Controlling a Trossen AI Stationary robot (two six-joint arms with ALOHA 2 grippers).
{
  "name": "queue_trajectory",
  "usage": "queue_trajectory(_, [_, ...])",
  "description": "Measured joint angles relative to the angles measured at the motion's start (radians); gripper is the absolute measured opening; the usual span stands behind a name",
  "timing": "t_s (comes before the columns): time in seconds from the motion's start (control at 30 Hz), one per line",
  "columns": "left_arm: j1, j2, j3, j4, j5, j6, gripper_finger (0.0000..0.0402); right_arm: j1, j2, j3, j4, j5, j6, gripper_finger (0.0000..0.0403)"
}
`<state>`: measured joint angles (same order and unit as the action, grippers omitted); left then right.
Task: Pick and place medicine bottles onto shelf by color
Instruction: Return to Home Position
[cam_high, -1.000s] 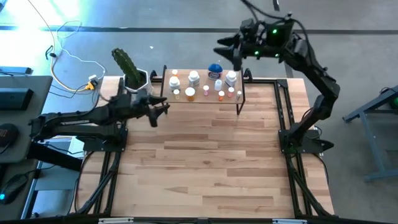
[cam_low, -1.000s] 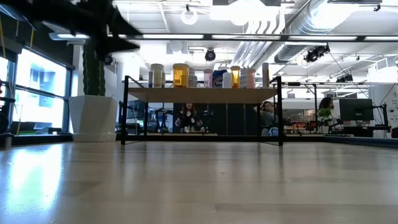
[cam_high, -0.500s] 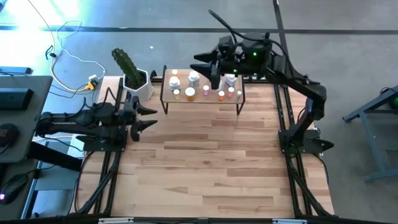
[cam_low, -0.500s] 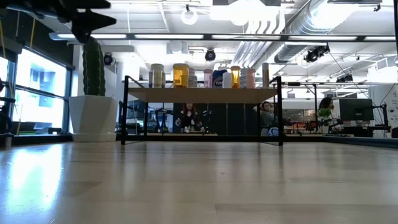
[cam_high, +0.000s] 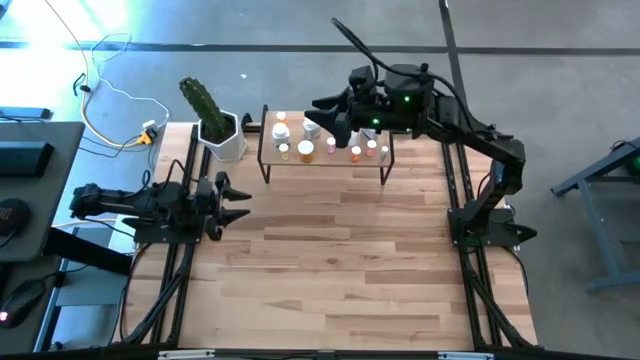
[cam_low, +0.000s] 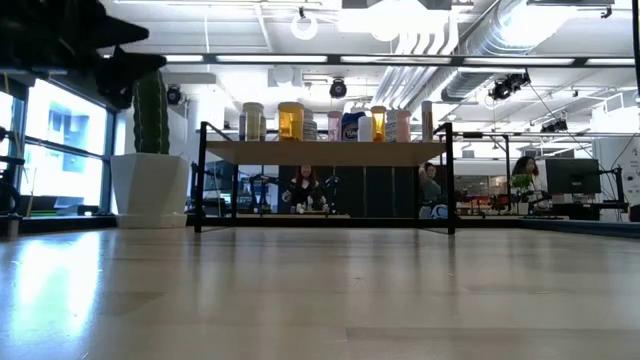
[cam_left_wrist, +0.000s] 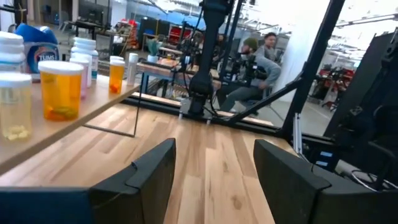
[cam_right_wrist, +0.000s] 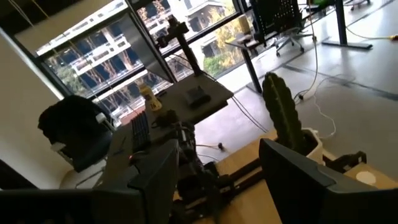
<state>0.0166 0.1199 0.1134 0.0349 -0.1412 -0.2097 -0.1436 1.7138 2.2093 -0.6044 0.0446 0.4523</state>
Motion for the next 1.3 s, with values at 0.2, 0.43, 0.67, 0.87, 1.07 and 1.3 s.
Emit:
queue_trajectory(0.2, [0.004,-0.053,-0.082,0.048,-0.005,-0.004,0.0207,0.008,-0.009,0.0,-0.033,-0.001,0.007,0.0215])
queue_trajectory(0.43, [0.004,-0.057,-0.103,0.003,0.002,-0.092,0.0207,0.015,-0.108,0.001,-0.14,0.032,-0.074,0.0215])
queue_trajectory(0.67, [0.004,-0.057,-0.102,0.011,0.0,-0.018,0.0207,0.12,-0.216,0.002,-0.292,0.254,-0.207,0.0215])
queue_trajectory(0.87, [0.004,-0.057,-0.102,0.011,0.0,-0.015,0.0207,0.258,-0.264,0.002,-0.551,0.523,-0.146,0.0215])
queue_trajectory(1.07, [0.004,-0.057,-0.102,0.014,0.0,-0.015,0.0207,0.409,-0.268,0.001,-0.936,0.849,0.125,0.0215])
queue_trajectory(1.3, [0.005,-0.056,-0.102,0.014,0.001,-0.015,0.0207,0.513,-0.438,-0.397,-0.901,1.062,0.32,0.0215])
